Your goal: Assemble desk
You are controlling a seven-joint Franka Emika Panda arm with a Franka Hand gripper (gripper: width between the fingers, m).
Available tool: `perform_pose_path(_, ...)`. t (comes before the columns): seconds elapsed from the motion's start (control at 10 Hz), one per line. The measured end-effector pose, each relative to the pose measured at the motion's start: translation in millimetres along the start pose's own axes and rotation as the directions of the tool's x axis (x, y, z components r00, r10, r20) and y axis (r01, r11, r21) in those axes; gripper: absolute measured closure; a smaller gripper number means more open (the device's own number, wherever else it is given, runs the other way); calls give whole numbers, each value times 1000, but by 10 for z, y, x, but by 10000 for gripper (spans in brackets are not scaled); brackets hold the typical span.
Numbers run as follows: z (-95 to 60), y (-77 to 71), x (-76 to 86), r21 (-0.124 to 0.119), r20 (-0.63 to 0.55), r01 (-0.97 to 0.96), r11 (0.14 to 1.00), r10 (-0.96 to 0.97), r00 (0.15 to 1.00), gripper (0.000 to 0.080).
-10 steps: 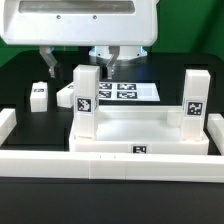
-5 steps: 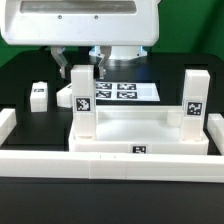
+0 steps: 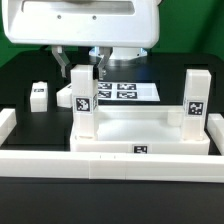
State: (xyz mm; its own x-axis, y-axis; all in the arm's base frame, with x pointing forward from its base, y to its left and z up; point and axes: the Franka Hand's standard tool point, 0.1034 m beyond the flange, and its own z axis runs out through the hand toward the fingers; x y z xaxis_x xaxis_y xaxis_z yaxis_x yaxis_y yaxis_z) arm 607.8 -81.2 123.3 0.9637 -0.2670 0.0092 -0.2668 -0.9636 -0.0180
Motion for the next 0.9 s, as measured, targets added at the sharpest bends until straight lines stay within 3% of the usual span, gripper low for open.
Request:
perform_pose_path(0.3,5,-18,-1,37,11,-240,970,240,971,509)
perform_pose_path(0.6,10,-58,-7,53,31,-474,879,473,880,509)
perform_pose_path(0.9,18,-130,-17,69,70,-711,700,707,704,509)
